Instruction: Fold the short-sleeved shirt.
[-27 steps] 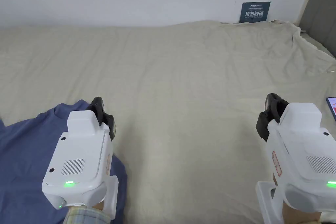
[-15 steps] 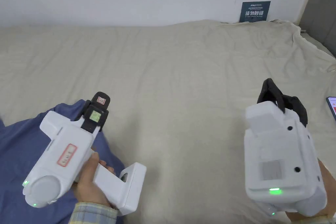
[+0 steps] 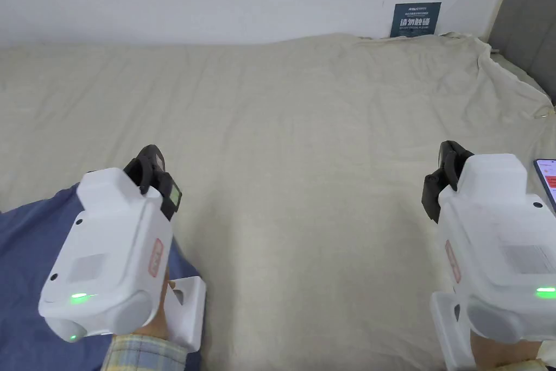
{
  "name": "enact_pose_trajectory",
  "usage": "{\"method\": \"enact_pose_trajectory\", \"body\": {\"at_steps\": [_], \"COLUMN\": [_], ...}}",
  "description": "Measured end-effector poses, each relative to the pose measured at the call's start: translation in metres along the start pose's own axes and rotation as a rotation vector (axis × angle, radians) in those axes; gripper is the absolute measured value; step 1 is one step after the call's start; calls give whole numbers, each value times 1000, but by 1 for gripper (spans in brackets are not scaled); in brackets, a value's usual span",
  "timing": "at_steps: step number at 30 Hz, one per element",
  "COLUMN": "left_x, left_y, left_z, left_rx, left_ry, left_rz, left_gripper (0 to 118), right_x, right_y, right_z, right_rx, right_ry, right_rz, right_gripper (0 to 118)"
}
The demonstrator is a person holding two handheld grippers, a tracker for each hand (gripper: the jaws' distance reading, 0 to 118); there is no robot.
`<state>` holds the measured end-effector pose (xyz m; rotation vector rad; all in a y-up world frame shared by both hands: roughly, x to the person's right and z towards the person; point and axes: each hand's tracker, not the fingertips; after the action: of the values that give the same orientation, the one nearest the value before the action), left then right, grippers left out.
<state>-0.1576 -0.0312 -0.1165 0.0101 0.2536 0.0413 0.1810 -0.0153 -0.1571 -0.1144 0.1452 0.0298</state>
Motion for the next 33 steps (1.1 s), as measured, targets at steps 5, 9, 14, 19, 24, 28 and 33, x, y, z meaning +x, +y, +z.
{"method": "enact_pose_trajectory", "body": {"at_steps": [5,9,14,19,24,28,33], "left_x": [12,7,2,-1,-1,-1,-2], "left_y": [-15,-16,-15,-15,-13,-13,-13], "left_z": [0,2,1,2,2,2,2], "left_rx": [-5,-17,-24,-25,-22,-23,-22], "left_ry": [21,10,10,7,8,9,10], "left_rz": [-167,-138,-88,-84,-82,-80,-80], "left_gripper": [0,0,0,0,0,0,0], "right_x": [4,1,-1,-1,1,0,0], "right_y": [-4,-3,-3,-3,-4,-4,-4], "right_z": [-4,-5,-5,-3,-3,-2,-2], "right_rx": [-22,-25,-20,-19,-24,-23,-21], "right_ry": [13,12,7,3,5,8,10], "right_rz": [-54,-35,-26,-23,-33,-33,-32], "right_gripper": [0,0,0,0,0,0,0]}}
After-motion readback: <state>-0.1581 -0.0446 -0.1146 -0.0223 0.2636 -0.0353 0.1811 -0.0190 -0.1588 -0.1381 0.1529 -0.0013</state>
